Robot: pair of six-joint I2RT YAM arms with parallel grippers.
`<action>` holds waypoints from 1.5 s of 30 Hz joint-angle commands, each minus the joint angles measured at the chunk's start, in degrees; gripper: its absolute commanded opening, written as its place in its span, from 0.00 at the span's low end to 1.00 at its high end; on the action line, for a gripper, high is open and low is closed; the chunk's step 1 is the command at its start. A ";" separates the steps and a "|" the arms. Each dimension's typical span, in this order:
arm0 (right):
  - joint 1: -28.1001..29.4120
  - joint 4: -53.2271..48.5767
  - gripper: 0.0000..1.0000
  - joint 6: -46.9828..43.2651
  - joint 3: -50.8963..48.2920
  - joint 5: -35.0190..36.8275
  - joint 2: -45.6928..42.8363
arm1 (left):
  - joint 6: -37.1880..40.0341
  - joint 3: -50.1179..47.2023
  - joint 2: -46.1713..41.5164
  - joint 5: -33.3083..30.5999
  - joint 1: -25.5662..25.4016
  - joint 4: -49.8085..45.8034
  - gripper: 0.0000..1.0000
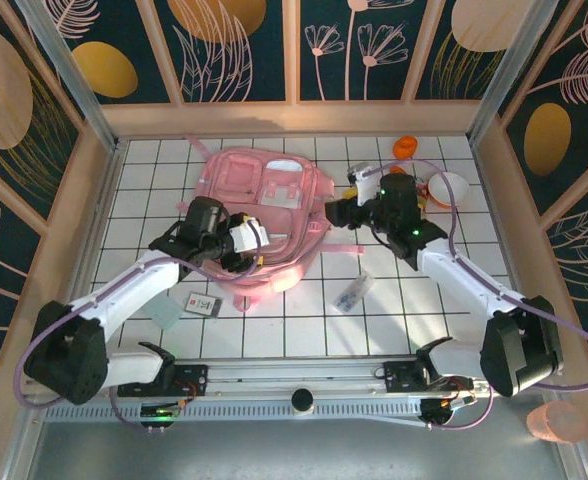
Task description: Pack the student bag
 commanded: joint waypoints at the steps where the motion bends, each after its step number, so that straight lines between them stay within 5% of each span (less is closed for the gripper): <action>1: 2.00 1.26 0.61 -7.38 -1.50 -0.09 -1.13 | 7.18 3.69 4.07 0.32 0.02 -2.67 0.80; 12: 3.74 1.15 0.61 -12.30 -3.51 1.22 -3.19 | 8.73 6.39 15.95 -1.94 0.01 4.45 0.72; 15: 3.73 0.73 0.61 -12.96 -3.83 1.70 -3.53 | 7.33 7.67 16.55 -2.85 0.02 5.22 0.35; 19: 3.41 1.21 0.61 -15.24 -5.09 2.44 -4.08 | 3.03 11.59 13.16 0.29 -0.02 4.39 0.02; 20: 3.22 1.73 0.61 -16.28 -5.66 2.30 -4.27 | 2.21 12.21 11.75 1.04 0.02 4.39 0.00; 26: -3.05 6.66 0.63 -17.82 -7.33 -0.46 -1.28 | 1.31 16.24 6.62 1.64 0.44 3.75 0.00; 33: -6.69 0.81 0.63 -22.93 1.52 -5.98 5.93 | 2.32 21.57 5.70 -0.88 1.60 1.64 0.00; 39: 4.30 -0.22 0.58 -22.34 3.08 -3.59 2.54 | 0.23 21.61 6.70 -2.88 1.69 3.22 0.00; 45: 15.44 10.85 0.51 -12.31 -3.96 -0.78 -2.37 | -4.47 23.13 7.46 -0.16 1.69 5.53 0.00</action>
